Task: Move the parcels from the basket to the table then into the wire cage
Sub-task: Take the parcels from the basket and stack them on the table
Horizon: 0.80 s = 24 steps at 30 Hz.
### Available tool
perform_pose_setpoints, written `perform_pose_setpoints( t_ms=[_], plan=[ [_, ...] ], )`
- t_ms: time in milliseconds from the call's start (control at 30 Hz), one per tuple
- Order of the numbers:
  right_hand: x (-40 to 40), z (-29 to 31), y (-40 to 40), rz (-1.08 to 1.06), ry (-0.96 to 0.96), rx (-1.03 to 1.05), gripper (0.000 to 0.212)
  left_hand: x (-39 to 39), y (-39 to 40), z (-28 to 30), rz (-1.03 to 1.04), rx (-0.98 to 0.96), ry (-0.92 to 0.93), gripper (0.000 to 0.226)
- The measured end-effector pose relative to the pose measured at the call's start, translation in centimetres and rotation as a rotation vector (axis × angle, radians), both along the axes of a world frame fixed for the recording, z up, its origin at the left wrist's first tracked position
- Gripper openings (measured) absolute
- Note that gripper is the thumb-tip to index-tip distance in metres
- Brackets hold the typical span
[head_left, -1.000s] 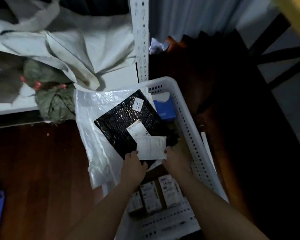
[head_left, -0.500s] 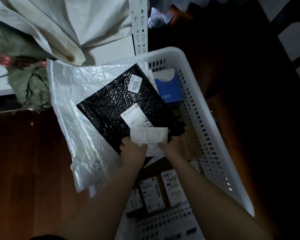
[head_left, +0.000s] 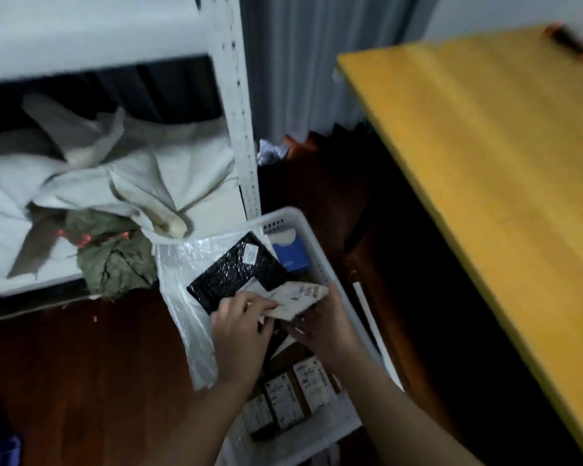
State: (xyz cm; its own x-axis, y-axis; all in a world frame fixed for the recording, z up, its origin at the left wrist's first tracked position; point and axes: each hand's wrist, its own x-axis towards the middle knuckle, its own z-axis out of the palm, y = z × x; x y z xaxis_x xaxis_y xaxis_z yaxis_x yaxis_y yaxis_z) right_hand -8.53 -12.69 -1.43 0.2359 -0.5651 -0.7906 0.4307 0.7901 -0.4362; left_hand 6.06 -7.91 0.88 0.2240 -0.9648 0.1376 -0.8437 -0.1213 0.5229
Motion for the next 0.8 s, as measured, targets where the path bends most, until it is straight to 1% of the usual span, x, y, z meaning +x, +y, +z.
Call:
perform_pose_setpoints(
  t_ms=[33, 100, 200, 267, 300, 367, 400, 500, 567, 600, 667, 733, 800],
  plan=[
    [-0.2, 3.2, 0.3, -0.002, -0.026, -0.045, 0.057, -0.3, 0.0, 3.3, -0.055, -0.034, -0.031, 0.032],
    [-0.6, 8.9, 0.6, -0.049, -0.003, -0.128, 0.044, -0.9, -0.2, 8.6, -0.135, -0.053, -0.091, 0.038],
    [-2.4, 17.3, 1.1, -0.169, 0.134, -0.231, 0.030, -1.9, -0.2, 15.4, -0.218, -0.051, -0.109, 0.048],
    [-4.5, 21.4, 1.6, -0.208, 0.289, -0.273, 0.024, -3.1, -0.4, 18.7, -0.228, -0.020, -0.006, 0.049],
    [-5.9, 23.2, 2.0, -0.234, 0.368, -0.292, 0.022, -4.0, -0.5, 20.5, -0.247, 0.012, 0.115, 0.046],
    [-8.4, 26.2, 2.4, -0.280, 0.502, -0.337, 0.021, -6.1, -1.3, 23.8, -0.269, 0.114, 0.360, 0.037],
    [-9.4, 27.2, 2.5, -0.307, 0.539, -0.350, 0.019, -7.3, -2.0, 24.9, -0.277, 0.187, 0.423, 0.036],
    [-12.4, 30.8, 3.4, -0.411, 0.593, -0.408, 0.008, -11.9, -3.9, 28.3, -0.300, 0.401, 0.572, 0.044],
    [-14.0, 32.8, 4.3, -0.471, 0.586, -0.441, 0.006, -15.0, -4.5, 30.1, -0.336, 0.516, 0.686, 0.036],
    [-15.0, 33.5, 4.6, -0.505, 0.576, -0.452, 0.008, -16.5, -4.6, 31.0, -0.362, 0.543, 0.721, 0.030],
    [-17.0, 34.7, 5.4, -0.548, 0.588, -0.455, 0.011, -19.2, -4.8, 32.1, -0.394, 0.538, 0.747, 0.025],
    [-18.8, 35.6, 5.7, -0.538, 0.626, -0.441, 0.016, -21.1, -5.3, 32.7, -0.406, 0.521, 0.752, 0.027],
    [-21.0, 36.4, 6.0, -0.496, 0.657, -0.443, 0.021, -23.5, -5.8, 33.7, -0.438, 0.485, 0.711, 0.029]
  ],
)
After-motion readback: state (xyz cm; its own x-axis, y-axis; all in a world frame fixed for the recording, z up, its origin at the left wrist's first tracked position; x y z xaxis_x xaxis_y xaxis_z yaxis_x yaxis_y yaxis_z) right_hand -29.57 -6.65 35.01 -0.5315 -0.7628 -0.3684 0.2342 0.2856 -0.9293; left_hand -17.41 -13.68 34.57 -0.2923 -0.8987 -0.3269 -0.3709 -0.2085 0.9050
